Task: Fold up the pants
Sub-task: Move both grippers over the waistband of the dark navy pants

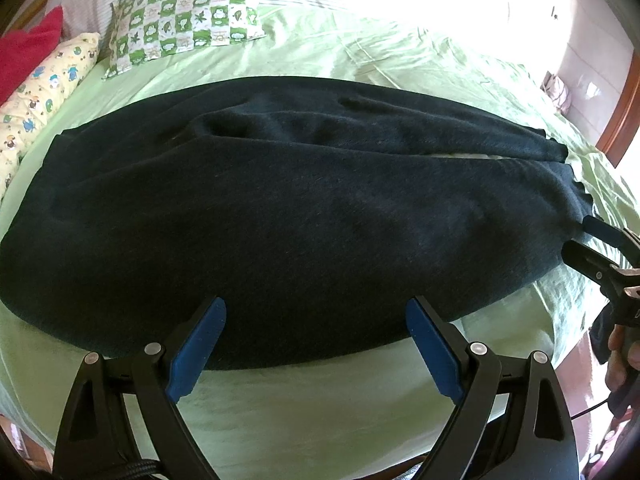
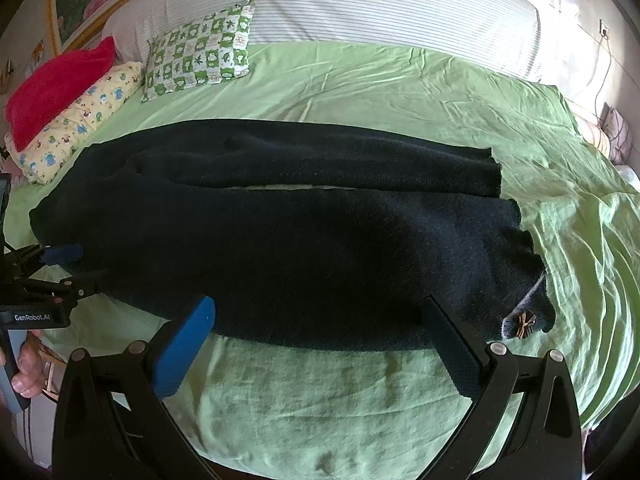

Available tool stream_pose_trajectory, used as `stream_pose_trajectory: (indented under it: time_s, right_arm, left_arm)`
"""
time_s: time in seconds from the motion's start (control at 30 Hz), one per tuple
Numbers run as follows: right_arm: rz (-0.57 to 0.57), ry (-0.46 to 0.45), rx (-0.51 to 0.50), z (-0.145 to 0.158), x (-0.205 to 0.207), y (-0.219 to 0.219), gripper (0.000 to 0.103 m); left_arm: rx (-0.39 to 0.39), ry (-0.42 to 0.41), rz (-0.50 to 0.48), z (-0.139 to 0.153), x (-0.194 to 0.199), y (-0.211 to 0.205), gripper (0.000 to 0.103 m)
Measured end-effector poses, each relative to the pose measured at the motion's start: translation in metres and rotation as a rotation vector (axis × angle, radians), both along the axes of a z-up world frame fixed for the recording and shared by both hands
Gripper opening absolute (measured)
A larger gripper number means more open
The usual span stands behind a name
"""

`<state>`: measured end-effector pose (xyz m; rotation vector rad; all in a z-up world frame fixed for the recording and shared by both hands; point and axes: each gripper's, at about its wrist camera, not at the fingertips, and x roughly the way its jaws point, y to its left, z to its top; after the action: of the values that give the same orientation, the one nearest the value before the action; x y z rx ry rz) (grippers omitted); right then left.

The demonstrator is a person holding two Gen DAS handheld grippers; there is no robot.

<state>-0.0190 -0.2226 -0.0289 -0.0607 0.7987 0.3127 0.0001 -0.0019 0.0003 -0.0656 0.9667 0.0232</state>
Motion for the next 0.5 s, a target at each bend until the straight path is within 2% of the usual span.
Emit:
stream_pose_trajectory:
  time_s: [0.3, 0.5]
  right_arm:
    - [0.000, 0.000, 0.003, 0.0009, -0.0001, 0.0008, 0.103]
    - [-0.002, 0.003, 0.008, 0.0016, 0.0001, 0.0008, 0.103]
  left_arm:
    - [-0.011, 0.004, -0.003, 0.0006, 0.0064, -0.0048, 0.092]
    - [0.002, -0.006, -0.049, 0.0071, 0.0075, -0.0081, 0.092]
